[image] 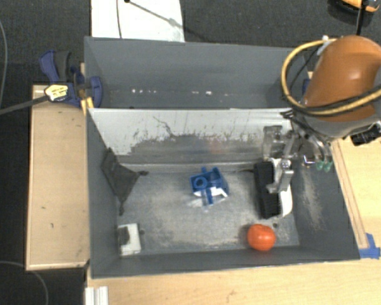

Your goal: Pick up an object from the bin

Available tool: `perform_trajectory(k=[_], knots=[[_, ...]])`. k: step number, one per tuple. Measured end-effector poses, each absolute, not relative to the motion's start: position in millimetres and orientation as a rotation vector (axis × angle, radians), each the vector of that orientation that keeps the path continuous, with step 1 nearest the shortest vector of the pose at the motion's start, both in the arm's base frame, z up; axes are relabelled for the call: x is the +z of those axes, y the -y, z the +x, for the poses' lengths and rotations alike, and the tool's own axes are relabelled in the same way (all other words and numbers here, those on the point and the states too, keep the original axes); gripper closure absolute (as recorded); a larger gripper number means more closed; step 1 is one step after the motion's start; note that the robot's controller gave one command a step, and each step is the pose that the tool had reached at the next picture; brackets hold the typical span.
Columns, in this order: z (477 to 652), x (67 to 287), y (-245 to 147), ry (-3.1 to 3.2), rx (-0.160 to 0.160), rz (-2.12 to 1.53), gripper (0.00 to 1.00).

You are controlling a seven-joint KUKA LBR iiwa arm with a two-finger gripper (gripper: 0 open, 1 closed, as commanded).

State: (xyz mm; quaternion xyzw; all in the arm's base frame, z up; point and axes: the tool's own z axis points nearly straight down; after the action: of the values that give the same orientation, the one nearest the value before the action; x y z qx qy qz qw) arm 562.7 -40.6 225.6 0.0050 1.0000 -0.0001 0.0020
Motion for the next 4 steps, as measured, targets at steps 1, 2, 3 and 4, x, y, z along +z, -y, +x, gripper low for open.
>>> perform_trajectory(k=[1, 2, 3, 4], knots=[[574.3, 158.2, 1.8, -3.133, 0.0, -0.113, 0.0], [587.7, 151.3, -34.9, -3.097, 0.0, -0.512, 0.0], [576.0, 124.5, -73.8, -3.102, 0.003, -0.466, 0.0], [588.8, 89.9, -69.8, -3.035, -0.001, -0.761, 0.0]])
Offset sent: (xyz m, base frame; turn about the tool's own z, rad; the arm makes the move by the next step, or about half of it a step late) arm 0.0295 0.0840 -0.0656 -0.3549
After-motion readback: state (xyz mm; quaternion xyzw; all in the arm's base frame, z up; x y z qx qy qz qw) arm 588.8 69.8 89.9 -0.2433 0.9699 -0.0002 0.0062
